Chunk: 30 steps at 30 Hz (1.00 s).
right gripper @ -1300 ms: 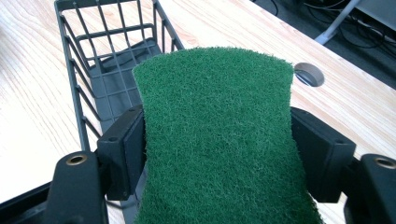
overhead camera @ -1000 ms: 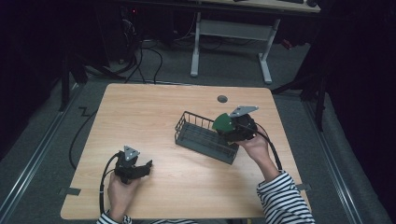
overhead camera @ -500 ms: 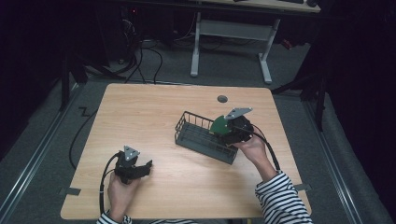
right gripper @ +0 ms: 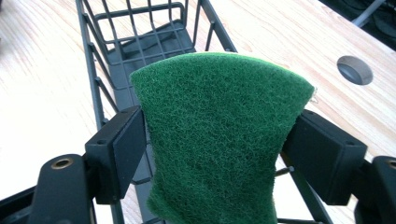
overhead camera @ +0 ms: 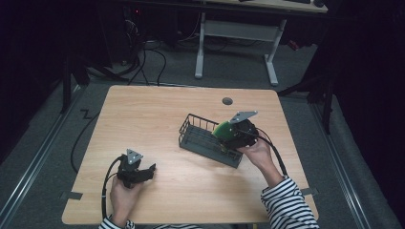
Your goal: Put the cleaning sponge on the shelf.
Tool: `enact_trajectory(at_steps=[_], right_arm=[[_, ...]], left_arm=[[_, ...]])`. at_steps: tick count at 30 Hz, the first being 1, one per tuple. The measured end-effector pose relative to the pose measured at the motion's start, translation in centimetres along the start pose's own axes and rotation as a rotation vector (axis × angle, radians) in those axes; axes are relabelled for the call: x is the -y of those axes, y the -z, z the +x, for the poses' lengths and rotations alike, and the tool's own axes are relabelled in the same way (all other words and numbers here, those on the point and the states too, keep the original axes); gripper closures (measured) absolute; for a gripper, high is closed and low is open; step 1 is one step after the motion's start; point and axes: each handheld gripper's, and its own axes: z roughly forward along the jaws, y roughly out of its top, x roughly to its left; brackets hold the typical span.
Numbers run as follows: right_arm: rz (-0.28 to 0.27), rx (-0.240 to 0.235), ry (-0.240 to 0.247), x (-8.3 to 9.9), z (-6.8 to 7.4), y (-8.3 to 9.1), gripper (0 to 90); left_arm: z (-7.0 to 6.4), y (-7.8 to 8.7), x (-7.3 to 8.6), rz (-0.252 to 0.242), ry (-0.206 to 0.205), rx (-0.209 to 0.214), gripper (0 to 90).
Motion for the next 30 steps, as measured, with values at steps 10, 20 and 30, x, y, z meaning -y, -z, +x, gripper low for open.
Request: enact_trajectory(at_steps=[10, 20, 30], right_arm=[[-0.03, -0.036, -0.016, 0.0, 0.1, 0.2, 21.9], [-0.11, -0.045, -0.104, 0.9, -0.6, 1.6, 26.6], [-0.163, 0.002, -0.182, 2.9, -1.6, 4.5, 29.3]], left_arm=[[0.0, 0.0, 0.0, 0.0, 0.0, 0.0, 26.5], [0.0, 0.0, 0.0, 0.0, 0.0, 0.0, 26.5], [0.0, 0.0, 0.0, 0.0, 0.0, 0.0, 26.6]])
